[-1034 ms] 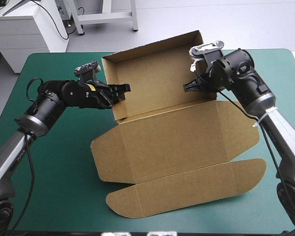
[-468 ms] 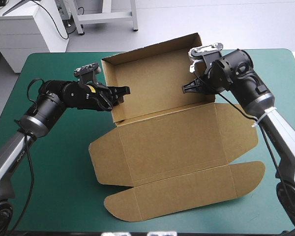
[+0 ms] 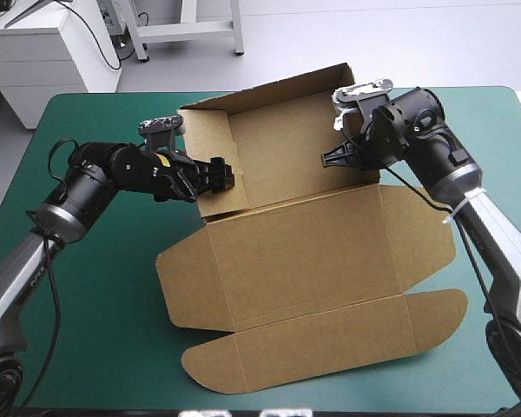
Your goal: Fold the box
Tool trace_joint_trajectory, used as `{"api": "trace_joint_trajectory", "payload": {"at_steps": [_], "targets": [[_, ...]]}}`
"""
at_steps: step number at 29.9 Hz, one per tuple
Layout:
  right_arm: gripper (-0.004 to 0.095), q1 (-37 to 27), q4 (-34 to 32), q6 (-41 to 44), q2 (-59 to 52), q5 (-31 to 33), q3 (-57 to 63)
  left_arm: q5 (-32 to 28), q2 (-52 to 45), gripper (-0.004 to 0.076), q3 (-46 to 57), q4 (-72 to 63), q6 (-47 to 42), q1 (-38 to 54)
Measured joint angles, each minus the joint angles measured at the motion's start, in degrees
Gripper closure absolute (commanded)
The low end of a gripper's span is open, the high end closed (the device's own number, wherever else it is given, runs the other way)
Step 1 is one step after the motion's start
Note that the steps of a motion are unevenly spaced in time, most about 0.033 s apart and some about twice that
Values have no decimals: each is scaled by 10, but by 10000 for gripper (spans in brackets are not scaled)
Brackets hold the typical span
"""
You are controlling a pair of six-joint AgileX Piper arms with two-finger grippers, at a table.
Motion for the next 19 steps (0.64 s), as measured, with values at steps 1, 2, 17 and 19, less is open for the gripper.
{"api": "trace_joint_trajectory", "payload": {"at_steps": [1, 2, 17, 19], "targets": [[912, 0, 1, 0, 2, 1, 0, 0, 0, 51, 0, 0, 1, 0], [912, 0, 3, 0, 4, 1, 0, 0, 0, 51, 0, 1, 1, 0], [912, 0, 6, 0, 6, 11, 0, 37, -19, 85, -22, -14, -39, 0], [912, 0, 6, 0, 6, 13, 0, 39, -26, 127, -22, -9, -67, -1]]}}
